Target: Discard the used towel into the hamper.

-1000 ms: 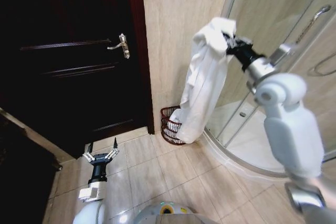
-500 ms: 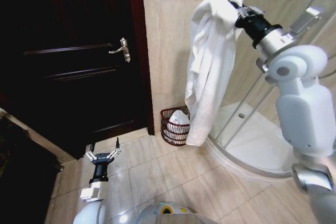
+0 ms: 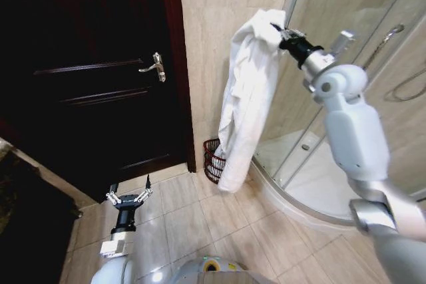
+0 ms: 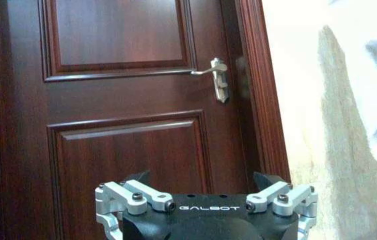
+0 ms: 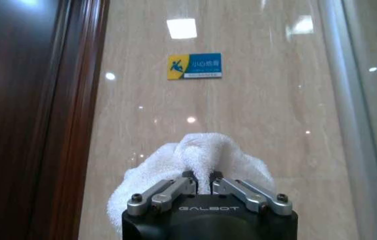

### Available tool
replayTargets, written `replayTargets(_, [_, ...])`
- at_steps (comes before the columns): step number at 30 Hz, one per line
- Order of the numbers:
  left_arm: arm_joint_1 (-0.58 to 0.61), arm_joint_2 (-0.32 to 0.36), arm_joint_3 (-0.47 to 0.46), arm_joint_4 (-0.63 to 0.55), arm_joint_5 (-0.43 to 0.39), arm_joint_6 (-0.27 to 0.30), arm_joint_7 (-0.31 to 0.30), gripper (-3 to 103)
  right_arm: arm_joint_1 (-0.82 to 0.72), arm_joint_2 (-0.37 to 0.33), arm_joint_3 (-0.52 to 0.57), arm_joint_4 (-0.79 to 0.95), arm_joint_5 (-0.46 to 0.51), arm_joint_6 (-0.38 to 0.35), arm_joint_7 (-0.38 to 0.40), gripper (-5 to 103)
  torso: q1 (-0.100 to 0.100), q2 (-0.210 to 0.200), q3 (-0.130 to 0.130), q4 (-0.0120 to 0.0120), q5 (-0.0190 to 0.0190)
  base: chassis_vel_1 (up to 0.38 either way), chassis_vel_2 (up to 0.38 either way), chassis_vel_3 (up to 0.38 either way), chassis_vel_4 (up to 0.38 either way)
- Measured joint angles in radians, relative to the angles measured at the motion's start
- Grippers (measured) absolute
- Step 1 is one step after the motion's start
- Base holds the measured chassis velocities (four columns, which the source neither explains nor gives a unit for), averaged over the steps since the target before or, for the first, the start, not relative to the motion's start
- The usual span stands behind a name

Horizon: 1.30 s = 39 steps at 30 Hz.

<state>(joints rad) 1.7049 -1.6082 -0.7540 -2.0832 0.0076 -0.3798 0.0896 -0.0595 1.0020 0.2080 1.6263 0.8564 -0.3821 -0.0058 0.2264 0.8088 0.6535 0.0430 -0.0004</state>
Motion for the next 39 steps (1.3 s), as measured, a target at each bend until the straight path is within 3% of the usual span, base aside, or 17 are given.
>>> replayTargets(3, [-0.006, 0.0, 0.001, 0.0, 0.002, 0.003, 0.0, 100, 0.034, 0.031, -0.021, -0.007, -0.007, -0.01, 0.054, 8, 0.005, 0.011, 0.006, 0.0, -0.0003, 0.0, 0.0, 0.0, 0.0])
replayTargets(4, [-0.008, 0.0, 0.002, 0.006, 0.005, 0.004, 0.0, 100, 0.052, 0.056, -0.032, 0.0, -0.018, -0.027, 0.106, 8, 0.011, 0.023, 0.012, -0.0001, 0.0002, 0.0, 0.0, 0.0, 0.0])
replayTargets(12, [-0.008, 0.0, -0.002, 0.018, -0.001, 0.002, -0.002, 100, 0.131, 0.109, -0.07, -0.076, -0.059, -0.003, 0.186, 8, 0.026, 0.058, 0.031, -0.0002, 0.0004, 0.0, 0.0, 0.0, 0.0])
replayTargets(29, [-0.008, 0.0, -0.006, 0.024, -0.039, -0.006, -0.003, 100, 0.253, 0.156, -0.098, -0.244, -0.167, 0.035, 0.14, 8, 0.061, 0.132, 0.071, -0.0003, 0.0001, 0.0, 0.0, 0.0, 0.0])
replayTargets(35, [-0.008, 0.0, -0.005, 0.043, -0.071, -0.061, -0.021, 100, 0.251, 0.171, -0.1, -0.293, -0.212, 0.049, 0.111, 8, 0.073, 0.159, 0.086, -0.0002, 0.0002, 0.0, 0.0, 0.0, 0.0])
replayTargets(39, [-0.011, 0.0, -0.003, 0.046, -0.075, -0.068, -0.024, 100, 0.214, 0.179, -0.098, -0.31, -0.225, 0.062, 0.096, 8, 0.074, 0.163, 0.089, -0.0003, 0.0008, 0.0, 0.0, 0.0, 0.0])
